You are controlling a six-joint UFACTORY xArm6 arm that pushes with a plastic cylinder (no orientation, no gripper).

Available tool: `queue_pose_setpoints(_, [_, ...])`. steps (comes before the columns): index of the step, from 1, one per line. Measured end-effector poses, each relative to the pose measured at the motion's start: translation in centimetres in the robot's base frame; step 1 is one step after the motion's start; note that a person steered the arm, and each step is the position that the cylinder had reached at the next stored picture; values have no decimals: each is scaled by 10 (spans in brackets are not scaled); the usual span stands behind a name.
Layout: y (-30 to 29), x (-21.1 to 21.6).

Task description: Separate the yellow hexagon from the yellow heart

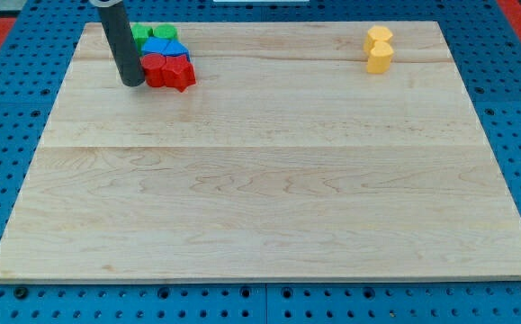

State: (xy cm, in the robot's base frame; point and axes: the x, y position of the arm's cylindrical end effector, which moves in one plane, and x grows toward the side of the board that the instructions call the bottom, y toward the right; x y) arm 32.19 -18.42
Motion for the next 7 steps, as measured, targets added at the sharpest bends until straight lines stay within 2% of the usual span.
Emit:
queue_pose_setpoints(1, [-7, 34])
queue_pose_setpoints(2, [77, 52])
queue_pose_setpoints(3, [181, 52])
queue_pose_setpoints(4, [259, 52])
queue_pose_setpoints(5, [341, 35])
queue_pose_setpoints(6, [389, -7])
queue_pose_setpoints(7, [412, -49])
